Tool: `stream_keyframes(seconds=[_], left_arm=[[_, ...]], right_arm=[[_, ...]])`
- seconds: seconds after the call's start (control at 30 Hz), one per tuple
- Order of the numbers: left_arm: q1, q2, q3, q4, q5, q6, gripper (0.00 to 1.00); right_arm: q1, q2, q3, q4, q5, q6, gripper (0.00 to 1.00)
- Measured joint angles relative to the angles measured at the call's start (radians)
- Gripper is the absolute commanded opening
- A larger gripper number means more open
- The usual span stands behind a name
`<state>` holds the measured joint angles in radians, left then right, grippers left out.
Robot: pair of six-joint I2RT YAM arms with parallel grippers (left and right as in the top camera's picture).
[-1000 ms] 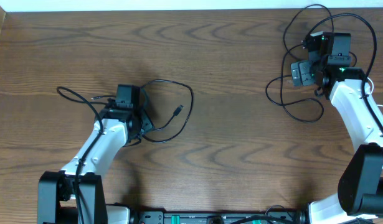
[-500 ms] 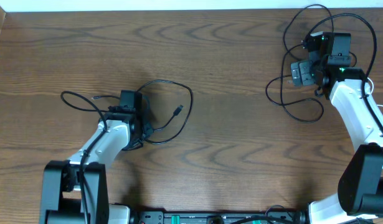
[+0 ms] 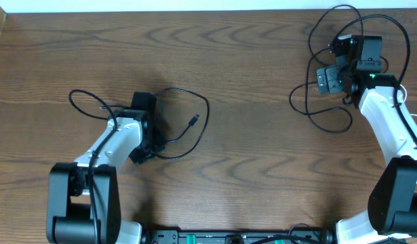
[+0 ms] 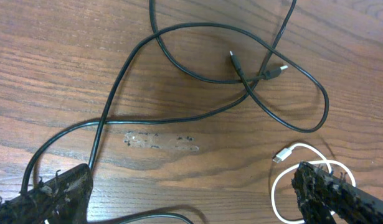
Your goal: Untangle cables
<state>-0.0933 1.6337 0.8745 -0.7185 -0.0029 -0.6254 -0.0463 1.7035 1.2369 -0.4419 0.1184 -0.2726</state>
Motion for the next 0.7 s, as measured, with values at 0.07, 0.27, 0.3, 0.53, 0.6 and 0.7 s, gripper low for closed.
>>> stream_keyframes(seconds=[0.07,0.27,0.3,0.53,0.6,0.7], left_arm=[[0.000,-0.028,0.024,0.010,0.000,-0.002,0.50],[0.000,-0.065,0.048,0.064,-0.003,-0.008,0.55],[0.000,-0.062,0.045,0.076,-0.003,-0.007,0.55],[0.000,0.017,0.027,0.099,-0.016,-0.031,0.56],[0.000,0.052,0.025,0.103,-0.024,-0.034,0.56],[0.000,0.066,0.034,0.108,-0.027,-0.037,0.56]], right_arm=[[0.000,0.000,0.000,0.000,0.000,0.000,0.99],[0.000,0.000,0.000,0.000,0.000,0.000,0.99],[0.000,0.000,0.000,0.000,0.000,0.000,0.99],[0.000,0.000,0.000,0.000,0.000,0.000,0.99],[0.000,0.000,0.000,0.000,0.000,0.000,0.99],[0.000,0.000,0.000,-0.001,0.000,0.000,0.99]])
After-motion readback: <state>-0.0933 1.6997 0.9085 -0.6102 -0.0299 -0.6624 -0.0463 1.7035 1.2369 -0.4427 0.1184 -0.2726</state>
